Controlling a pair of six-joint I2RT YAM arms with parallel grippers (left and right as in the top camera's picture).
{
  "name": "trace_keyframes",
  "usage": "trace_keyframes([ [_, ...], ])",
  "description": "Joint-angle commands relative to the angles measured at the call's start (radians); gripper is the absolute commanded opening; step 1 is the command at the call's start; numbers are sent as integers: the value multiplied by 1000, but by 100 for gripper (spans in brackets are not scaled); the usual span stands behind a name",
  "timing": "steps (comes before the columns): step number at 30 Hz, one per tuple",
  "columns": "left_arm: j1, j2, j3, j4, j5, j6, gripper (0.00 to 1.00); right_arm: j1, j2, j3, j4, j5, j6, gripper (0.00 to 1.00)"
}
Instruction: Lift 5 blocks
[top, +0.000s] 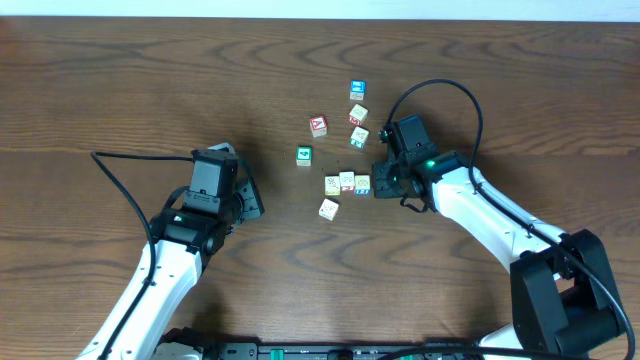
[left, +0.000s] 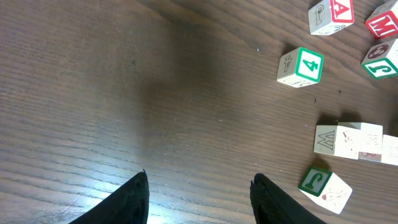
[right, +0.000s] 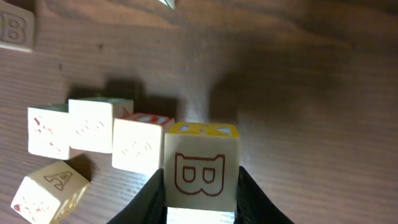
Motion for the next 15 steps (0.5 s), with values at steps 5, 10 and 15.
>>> trace_keyframes([
  [5, -3, -5, 0, -4, -13, 6, 54, 8, 18, -22, 11, 14, 30, 18],
  [10, -3, -5, 0, -4, -13, 6, 54, 13, 49, -37, 40, 14, 35, 17],
  [15, -3, -5, 0, -4, -13, 6, 54, 13, 51, -37, 62, 14, 35, 18],
])
